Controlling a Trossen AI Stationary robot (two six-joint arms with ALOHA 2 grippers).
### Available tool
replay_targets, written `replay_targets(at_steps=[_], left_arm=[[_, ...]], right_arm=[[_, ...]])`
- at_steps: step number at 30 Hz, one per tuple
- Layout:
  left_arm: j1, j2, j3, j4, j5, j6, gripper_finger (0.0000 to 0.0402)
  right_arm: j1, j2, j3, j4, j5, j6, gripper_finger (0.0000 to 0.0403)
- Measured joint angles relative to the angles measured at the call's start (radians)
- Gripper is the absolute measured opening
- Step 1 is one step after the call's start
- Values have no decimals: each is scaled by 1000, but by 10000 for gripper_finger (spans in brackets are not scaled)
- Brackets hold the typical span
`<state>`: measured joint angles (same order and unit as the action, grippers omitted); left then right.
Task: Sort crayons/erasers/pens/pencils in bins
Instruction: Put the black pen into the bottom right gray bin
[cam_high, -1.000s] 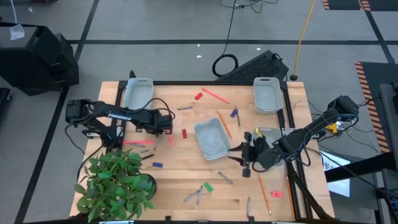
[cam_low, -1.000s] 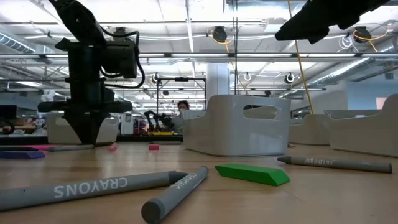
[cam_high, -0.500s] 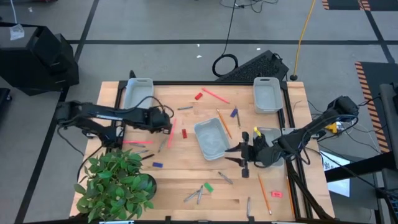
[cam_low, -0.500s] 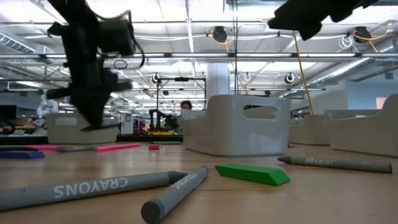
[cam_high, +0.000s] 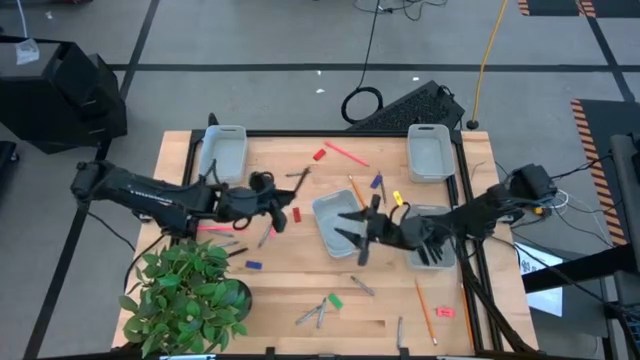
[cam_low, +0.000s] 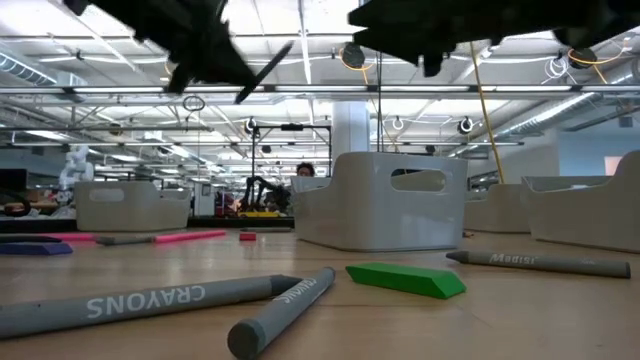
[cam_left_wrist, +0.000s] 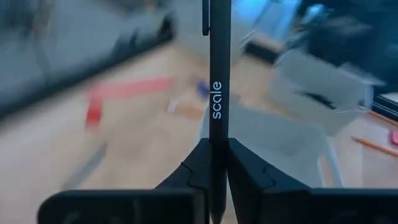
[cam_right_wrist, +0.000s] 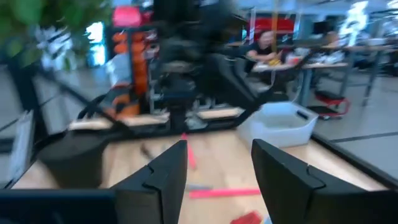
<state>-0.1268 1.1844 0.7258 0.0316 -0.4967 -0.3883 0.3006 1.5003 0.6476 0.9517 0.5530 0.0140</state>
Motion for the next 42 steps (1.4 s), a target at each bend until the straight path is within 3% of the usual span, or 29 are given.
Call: replay_targets(at_steps=[3, 9, 17, 24, 32, 36, 42], left_arm=[[-22, 52, 0, 144, -12, 228, 29], [-24, 157, 2, 394, -118, 516, 34], [9, 187, 2, 573, -163, 876, 34], [68, 186, 2, 695, -126, 1178, 36], [124, 200, 9, 808, 35, 1352, 37], [146, 243, 56, 801, 43, 1364, 37], [149, 292, 112, 786, 8, 1401, 37]], right_arm=[[-53, 54, 27, 108, -5, -23, 175], [-140, 113, 95, 161, 1, -118, 175], [-248, 135, 170, 190, -6, -90, 162], [-309, 135, 202, 213, -192, -163, 158], [-315, 136, 204, 357, -220, -333, 157], [-316, 134, 214, 368, -264, -378, 157], [-316, 134, 216, 364, -239, -396, 157]])
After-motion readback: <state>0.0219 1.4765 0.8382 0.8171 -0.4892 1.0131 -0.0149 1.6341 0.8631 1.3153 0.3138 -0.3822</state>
